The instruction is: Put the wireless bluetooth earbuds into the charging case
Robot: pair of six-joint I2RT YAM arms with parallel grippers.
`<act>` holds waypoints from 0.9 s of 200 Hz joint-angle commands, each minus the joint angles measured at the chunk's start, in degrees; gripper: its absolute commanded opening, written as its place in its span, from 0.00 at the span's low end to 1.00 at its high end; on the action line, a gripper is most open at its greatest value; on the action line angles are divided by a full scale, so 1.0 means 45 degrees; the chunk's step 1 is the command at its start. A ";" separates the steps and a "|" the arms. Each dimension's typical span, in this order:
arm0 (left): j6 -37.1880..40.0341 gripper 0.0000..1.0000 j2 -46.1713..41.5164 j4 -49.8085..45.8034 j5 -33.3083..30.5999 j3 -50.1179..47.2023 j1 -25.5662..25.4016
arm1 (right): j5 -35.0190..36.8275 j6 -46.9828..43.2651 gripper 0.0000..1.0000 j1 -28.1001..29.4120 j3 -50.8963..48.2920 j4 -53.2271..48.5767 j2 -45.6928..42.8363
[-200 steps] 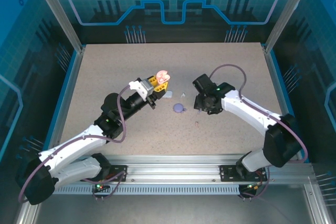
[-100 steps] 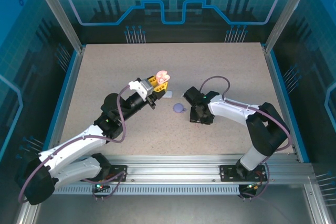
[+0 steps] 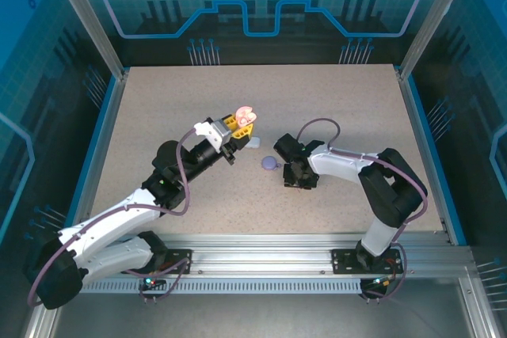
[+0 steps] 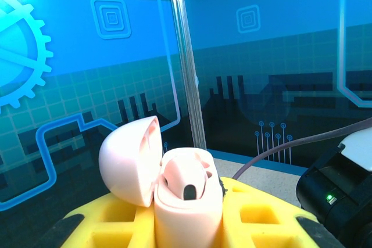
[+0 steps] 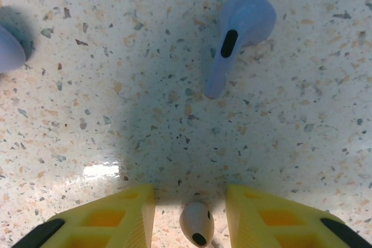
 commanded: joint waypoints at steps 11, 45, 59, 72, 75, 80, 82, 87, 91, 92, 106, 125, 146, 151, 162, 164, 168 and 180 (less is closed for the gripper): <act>-0.0227 0.00 -0.0057 0.0528 -0.0105 -0.0052 -0.0048 | 0.0075 -0.0038 0.36 0.0145 -0.0219 -0.0044 0.0240; -0.0231 0.00 -0.0052 0.0542 -0.0105 -0.0052 -0.0043 | 0.0062 -0.0038 0.33 0.0140 -0.0370 -0.0005 0.0142; -0.0214 0.00 -0.0052 0.0540 -0.0107 -0.0033 -0.0058 | 0.0052 -0.0036 0.33 0.0136 -0.0423 -0.0024 0.0089; -0.0219 0.00 -0.0052 0.0537 -0.0105 -0.0048 -0.0043 | 0.0001 -0.0032 0.33 0.0136 -0.0493 -0.0005 0.0030; -0.0216 0.00 -0.0052 0.0544 -0.0105 -0.0035 -0.0046 | -0.0003 -0.0030 0.33 0.0135 -0.0502 0.0000 0.0006; -0.0214 0.00 -0.0052 0.0541 -0.0105 -0.0038 -0.0058 | 0.0013 -0.0027 0.32 0.0135 -0.0520 -0.0004 -0.0014; -0.0213 0.00 -0.0052 0.0542 -0.0105 -0.0044 -0.0058 | 0.0015 -0.0015 0.32 0.0138 -0.0531 -0.0005 -0.0019; -0.0237 0.00 -0.0067 0.0542 -0.0105 -0.0033 -0.0058 | 0.0004 -0.0013 0.32 0.0145 -0.0550 -0.0005 -0.0063; -0.0247 0.00 -0.0043 0.0537 -0.0105 -0.0021 -0.0053 | -0.0003 -0.0016 0.32 0.0146 -0.0565 -0.0005 -0.0071; -0.0240 0.00 -0.0038 0.0539 -0.0105 -0.0027 -0.0056 | -0.0004 -0.0013 0.32 0.0146 -0.0563 -0.0005 -0.0072; -0.0233 0.00 -0.0032 0.0544 -0.0105 -0.0013 -0.0047 | -0.0020 -0.0030 0.32 0.0142 -0.0598 -0.0045 -0.0141; -0.0267 0.00 0.0002 0.0552 -0.0085 0.0006 -0.0057 | -0.0033 -0.0032 0.32 0.0184 -0.0651 -0.0064 -0.0226; -0.0286 0.00 0.0044 0.0598 -0.0083 0.0026 -0.0057 | -0.0040 -0.0068 0.32 0.0222 -0.0659 -0.0083 -0.0230; -0.0292 0.00 0.0046 0.0600 -0.0088 0.0020 -0.0058 | -0.0021 -0.0069 0.32 0.0253 -0.0646 -0.0085 -0.0214; -0.0325 0.00 0.0087 0.0615 -0.0068 0.0036 -0.0057 | -0.0020 -0.0062 0.31 0.0289 -0.0620 -0.0123 -0.0181; -0.0314 0.00 0.0080 0.0619 -0.0066 0.0028 -0.0058 | -0.0018 -0.0062 0.31 0.0294 -0.0630 -0.0122 -0.0158; -0.0311 0.00 0.0094 0.0598 -0.0071 0.0044 -0.0051 | -0.0011 -0.0065 0.30 0.0310 -0.0606 -0.0132 -0.0142; -0.0311 0.00 0.0085 0.0620 -0.0079 0.0045 -0.0058 | -0.0018 -0.0069 0.29 0.0374 -0.0572 -0.0158 -0.0105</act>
